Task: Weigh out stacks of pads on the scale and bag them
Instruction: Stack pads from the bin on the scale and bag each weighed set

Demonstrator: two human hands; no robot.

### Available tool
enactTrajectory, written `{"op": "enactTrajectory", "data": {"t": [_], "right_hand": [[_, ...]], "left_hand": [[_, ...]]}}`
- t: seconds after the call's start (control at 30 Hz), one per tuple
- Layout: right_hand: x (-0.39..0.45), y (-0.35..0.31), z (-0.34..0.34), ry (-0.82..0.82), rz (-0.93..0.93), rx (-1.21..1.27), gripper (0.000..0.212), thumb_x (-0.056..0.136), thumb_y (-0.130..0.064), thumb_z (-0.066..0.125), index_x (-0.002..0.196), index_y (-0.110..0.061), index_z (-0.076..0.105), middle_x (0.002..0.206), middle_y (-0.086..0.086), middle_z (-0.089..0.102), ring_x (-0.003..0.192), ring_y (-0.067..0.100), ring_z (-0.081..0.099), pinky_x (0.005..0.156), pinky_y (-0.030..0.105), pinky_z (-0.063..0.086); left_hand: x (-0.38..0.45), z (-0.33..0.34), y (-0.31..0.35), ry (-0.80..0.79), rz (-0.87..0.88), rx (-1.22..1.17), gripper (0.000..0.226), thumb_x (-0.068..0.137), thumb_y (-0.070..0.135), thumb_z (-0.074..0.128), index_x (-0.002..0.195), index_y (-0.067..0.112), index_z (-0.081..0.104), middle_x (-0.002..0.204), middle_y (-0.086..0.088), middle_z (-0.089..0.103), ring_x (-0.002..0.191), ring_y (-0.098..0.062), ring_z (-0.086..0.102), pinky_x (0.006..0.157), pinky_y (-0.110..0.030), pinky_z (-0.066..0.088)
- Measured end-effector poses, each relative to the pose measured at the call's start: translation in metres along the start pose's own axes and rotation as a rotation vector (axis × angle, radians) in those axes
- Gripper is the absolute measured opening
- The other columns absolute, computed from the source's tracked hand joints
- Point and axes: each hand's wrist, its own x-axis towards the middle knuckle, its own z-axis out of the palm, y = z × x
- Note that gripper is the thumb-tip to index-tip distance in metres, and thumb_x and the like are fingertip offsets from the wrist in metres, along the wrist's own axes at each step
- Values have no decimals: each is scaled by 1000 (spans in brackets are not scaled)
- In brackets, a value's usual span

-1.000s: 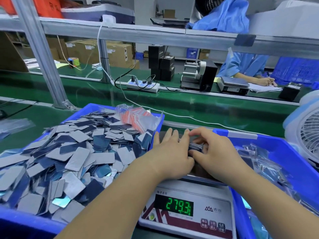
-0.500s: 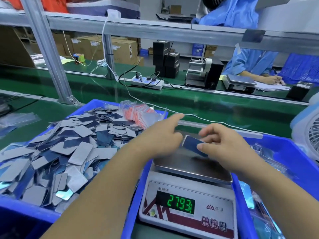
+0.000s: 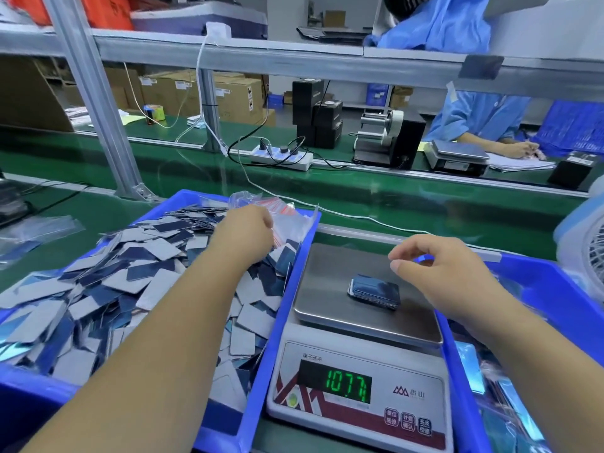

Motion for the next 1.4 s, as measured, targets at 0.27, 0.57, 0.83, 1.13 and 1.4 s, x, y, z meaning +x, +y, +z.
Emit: {"op": "enactTrajectory", "data": {"t": [0.27,0.57,0.83,1.13,1.4], "right_hand": [[-1,3,6,-16,-67,-50,14,87,-23,68,76,-32,68,72,-29,64,55,-2,54,48,11,36],[-3,4,7,-31,-120,-53,15,87,-21,68,76,-30,68,56,-31,56,50,-4,51,48,7,35],[-4,6,7,-16,-130,-80,16,87,-20,68,75,-29,67,54,-32,55,50,-4,51,50,6,37],[-5,3,5,-16,-140,-106,17,88,-21,67,73,-30,66,57,-33,55,52,-5,51,52,6,37],[-7,-3,9,-26,-168,154,18,78,-43,73,92,-35,67,86,-20,69,66,10,58,63,27,48]], "left_hand": [[19,42,6,-66,76,211,37,103,27,44,139,26,53,144,-11,36,132,-35,35,100,-46,42],[14,35,4,101,41,-49,10,92,19,58,87,25,64,92,2,69,84,-24,61,69,-34,52],[14,30,0,153,-49,-137,17,89,11,57,95,26,61,92,-5,61,84,-32,54,72,-34,46],[-5,10,11,332,146,-369,19,92,15,57,83,29,66,92,13,65,73,-1,56,61,-15,40],[-54,20,66,-19,708,-646,19,82,-2,64,81,16,68,71,11,64,63,1,57,63,-13,45]]}}
